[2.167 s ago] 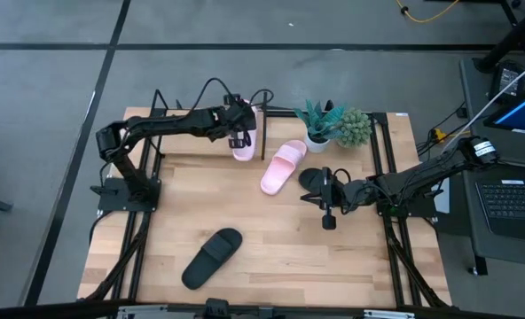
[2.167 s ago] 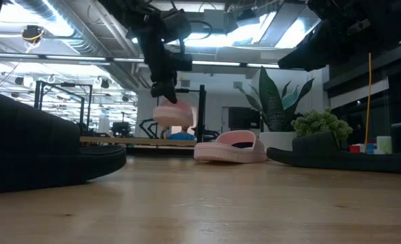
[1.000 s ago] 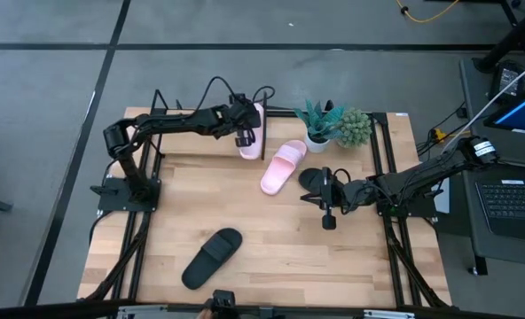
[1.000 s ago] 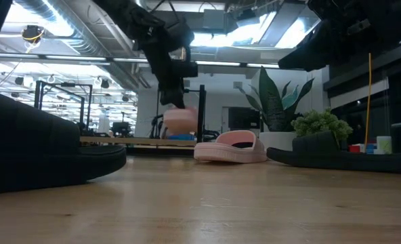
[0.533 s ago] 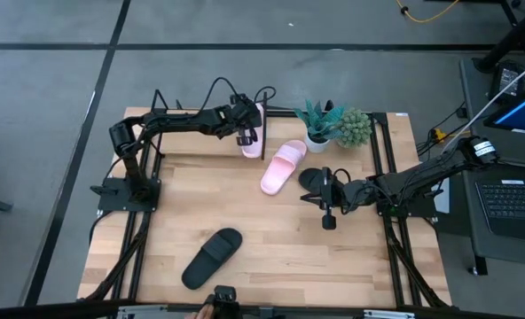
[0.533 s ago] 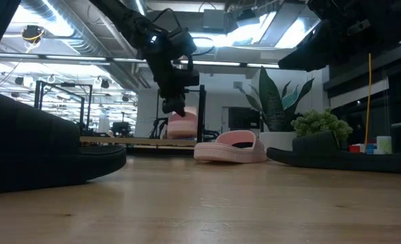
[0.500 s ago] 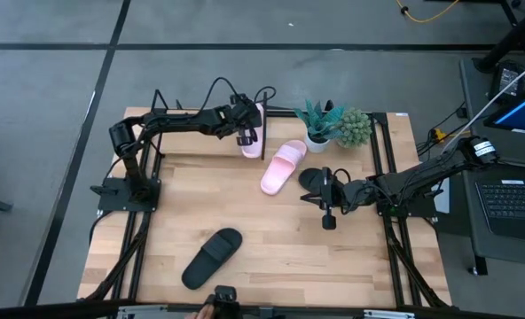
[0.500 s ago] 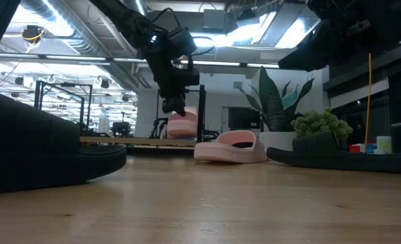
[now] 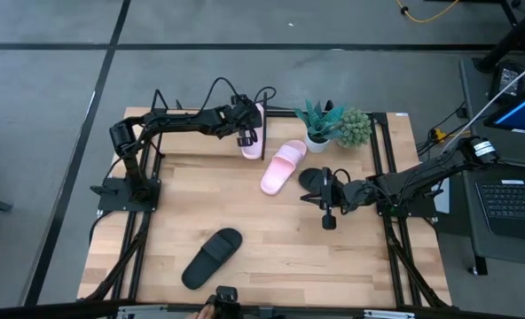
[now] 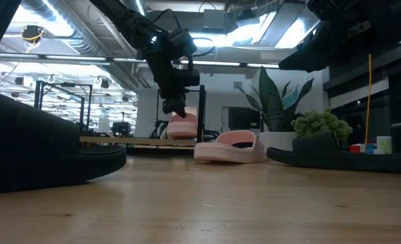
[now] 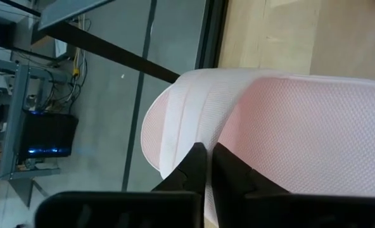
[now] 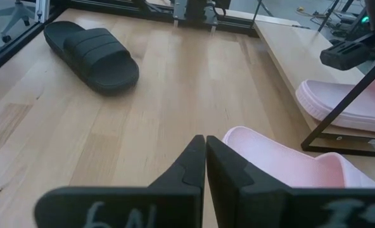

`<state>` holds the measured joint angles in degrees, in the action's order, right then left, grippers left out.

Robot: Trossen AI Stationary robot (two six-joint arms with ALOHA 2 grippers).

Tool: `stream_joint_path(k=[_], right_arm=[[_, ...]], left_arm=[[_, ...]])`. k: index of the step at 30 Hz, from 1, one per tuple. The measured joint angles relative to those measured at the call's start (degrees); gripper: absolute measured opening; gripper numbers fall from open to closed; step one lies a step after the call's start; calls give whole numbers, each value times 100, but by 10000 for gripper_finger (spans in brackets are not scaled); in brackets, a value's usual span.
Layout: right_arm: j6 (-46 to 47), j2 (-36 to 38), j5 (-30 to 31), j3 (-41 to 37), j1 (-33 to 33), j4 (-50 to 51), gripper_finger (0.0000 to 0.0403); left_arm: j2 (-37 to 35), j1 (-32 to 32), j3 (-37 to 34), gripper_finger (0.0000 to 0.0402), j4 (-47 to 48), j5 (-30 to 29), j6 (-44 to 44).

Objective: Pick and place slides into the shelf
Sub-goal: Put the left pink slide on the shelf

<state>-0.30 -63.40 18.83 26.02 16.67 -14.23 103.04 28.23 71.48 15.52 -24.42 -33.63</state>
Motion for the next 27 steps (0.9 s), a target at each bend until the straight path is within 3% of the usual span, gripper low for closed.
stream_joint_path(k=[27], right_arm=[[4,0,0,0,0,-1,17]], left_arm=[[4,-81,2,132,44,-46,30]])
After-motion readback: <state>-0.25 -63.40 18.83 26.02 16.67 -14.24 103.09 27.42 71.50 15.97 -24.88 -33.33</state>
